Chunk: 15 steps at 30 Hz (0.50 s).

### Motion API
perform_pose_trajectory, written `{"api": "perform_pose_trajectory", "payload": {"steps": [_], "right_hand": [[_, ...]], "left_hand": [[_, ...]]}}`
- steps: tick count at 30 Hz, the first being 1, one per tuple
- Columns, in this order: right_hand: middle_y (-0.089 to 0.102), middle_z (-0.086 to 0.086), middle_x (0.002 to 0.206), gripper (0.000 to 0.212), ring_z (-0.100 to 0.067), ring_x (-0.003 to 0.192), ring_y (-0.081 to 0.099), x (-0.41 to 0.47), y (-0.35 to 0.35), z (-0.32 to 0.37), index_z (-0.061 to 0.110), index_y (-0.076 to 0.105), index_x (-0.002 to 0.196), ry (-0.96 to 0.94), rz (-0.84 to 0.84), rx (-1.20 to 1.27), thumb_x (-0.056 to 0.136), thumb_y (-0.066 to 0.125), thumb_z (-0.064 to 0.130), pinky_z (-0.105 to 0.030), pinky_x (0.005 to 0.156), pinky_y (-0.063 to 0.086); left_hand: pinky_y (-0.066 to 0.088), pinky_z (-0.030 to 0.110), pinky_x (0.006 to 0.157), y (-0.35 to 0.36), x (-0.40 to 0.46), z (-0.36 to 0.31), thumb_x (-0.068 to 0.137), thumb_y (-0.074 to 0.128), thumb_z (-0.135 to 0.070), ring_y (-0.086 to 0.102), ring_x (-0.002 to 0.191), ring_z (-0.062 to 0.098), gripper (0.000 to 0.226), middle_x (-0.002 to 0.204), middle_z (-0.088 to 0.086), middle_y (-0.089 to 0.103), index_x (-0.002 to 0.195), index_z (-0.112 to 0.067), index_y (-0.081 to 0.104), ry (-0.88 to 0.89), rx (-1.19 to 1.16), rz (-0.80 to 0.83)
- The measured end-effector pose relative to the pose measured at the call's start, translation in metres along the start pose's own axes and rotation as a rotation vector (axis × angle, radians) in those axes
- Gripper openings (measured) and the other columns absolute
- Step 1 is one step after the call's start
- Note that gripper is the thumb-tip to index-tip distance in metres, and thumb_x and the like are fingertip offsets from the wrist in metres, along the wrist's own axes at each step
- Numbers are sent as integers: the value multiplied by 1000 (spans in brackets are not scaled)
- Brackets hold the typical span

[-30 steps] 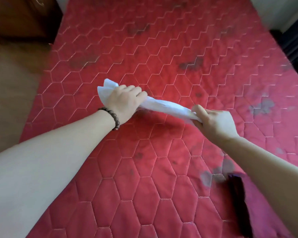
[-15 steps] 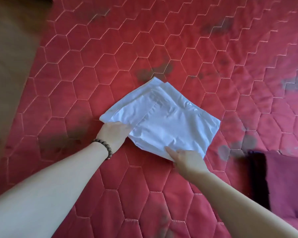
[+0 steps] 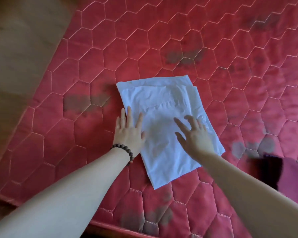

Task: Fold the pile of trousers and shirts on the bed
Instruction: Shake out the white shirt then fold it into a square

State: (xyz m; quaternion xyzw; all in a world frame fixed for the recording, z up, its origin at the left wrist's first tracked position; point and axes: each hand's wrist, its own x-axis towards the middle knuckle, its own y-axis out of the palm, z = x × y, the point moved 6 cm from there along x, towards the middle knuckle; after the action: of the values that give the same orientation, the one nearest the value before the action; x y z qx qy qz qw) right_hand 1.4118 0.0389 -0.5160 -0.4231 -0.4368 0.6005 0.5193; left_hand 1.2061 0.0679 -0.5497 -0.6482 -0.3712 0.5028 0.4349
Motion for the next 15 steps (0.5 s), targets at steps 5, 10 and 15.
{"api": "perform_pose_trajectory", "payload": {"steps": [5, 10, 15], "right_hand": [[25, -7, 147, 61, -32, 126, 33, 28, 13, -78, 52, 19, 146, 288, 231, -160, 92, 47, 57, -47, 98, 37], [33, -6, 115, 63, -33, 107, 44, 26, 29, -82, 53, 15, 146, 355, 320, 13, 92, 48, 56, -38, 74, 41], [35, -9, 110, 71, -32, 83, 52, -6, 41, -65, 42, 5, 151, 400, 361, 58, 94, 45, 53, -33, 62, 35]], "left_hand": [[7, 52, 119, 33, -7, -20, 95, 26, -62, -9, 146, 41, 80, 157, 20, -21, 147, -30, -26, -145, -66, 39], [2, 53, 118, 37, 1, -16, 88, 16, -70, -10, 147, 39, 82, 159, 17, -18, 141, -31, -34, -134, 2, 43], [-2, 55, 118, 24, 12, -4, 96, 27, -59, -17, 147, 34, 73, 160, 13, -15, 152, -32, -11, -75, 43, 13]]}}
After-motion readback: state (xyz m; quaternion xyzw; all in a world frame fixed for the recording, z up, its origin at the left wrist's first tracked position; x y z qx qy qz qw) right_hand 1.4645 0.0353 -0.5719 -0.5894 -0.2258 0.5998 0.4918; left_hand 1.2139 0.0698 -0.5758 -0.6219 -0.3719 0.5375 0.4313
